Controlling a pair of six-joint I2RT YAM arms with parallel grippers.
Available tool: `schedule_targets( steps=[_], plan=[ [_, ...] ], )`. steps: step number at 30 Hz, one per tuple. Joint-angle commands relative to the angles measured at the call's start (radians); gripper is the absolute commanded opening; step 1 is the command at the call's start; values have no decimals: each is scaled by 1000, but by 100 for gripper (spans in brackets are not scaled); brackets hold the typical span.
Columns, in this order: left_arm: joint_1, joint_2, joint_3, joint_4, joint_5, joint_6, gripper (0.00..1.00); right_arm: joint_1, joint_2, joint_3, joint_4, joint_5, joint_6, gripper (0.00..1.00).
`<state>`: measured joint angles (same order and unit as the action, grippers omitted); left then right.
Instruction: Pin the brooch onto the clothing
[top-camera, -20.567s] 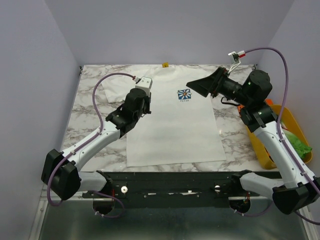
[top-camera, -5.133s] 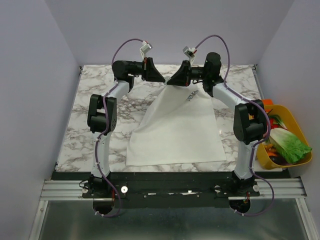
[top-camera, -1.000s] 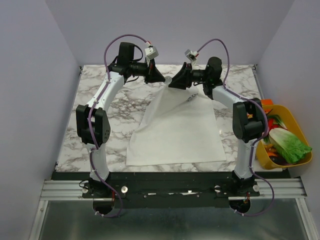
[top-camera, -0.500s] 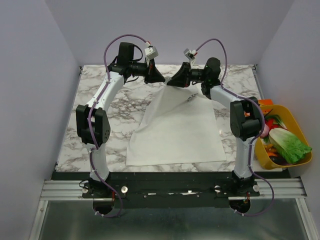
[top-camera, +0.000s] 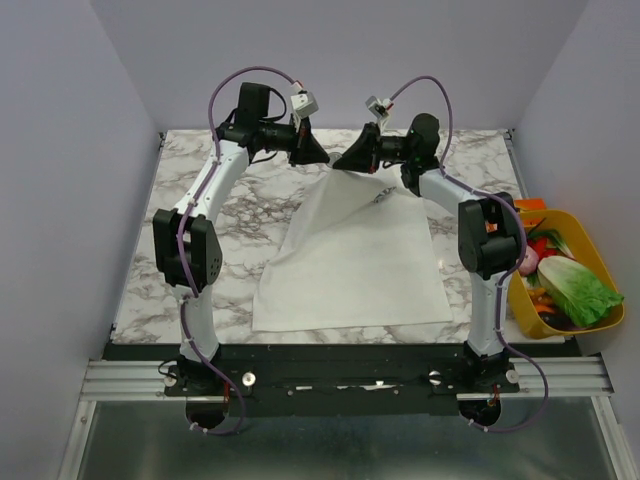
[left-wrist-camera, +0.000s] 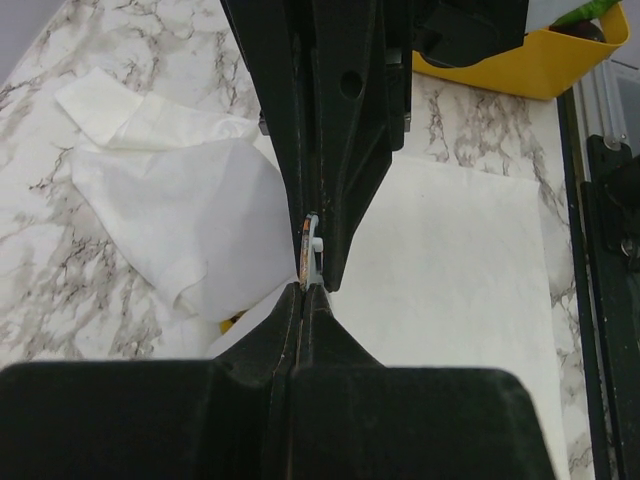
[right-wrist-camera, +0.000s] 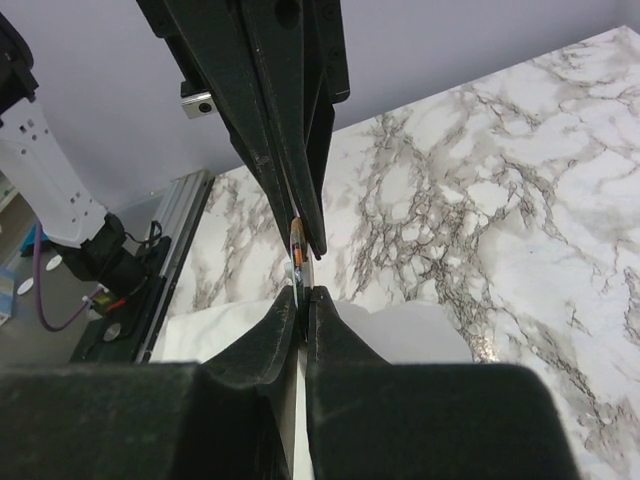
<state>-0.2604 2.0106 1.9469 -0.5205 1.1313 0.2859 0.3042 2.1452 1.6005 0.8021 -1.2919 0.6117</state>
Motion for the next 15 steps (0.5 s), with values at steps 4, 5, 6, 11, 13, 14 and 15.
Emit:
schedule_targets(
  steps=[4,5,6,11,13,14,15],
  plan=[
    [-48,11,43,-92,-100,87,0,16,-11,49,-141,69,-67,3],
    [-53,7,41,-95,-122,91,0,16,-14,49,-150,74,-72,2],
    [-57,2,40,-95,-131,93,0,18,-21,52,-171,89,-78,2],
    [-76,-21,14,-87,-192,99,0,18,-30,67,-231,126,-82,1],
    [-85,-33,3,-85,-223,102,0,18,-34,79,-276,144,-95,1],
    [-86,-38,-2,-82,-231,104,0,19,-38,82,-296,152,-102,1],
    [-89,-47,-5,-79,-251,104,0,19,-41,85,-340,169,-122,1]
  ],
)
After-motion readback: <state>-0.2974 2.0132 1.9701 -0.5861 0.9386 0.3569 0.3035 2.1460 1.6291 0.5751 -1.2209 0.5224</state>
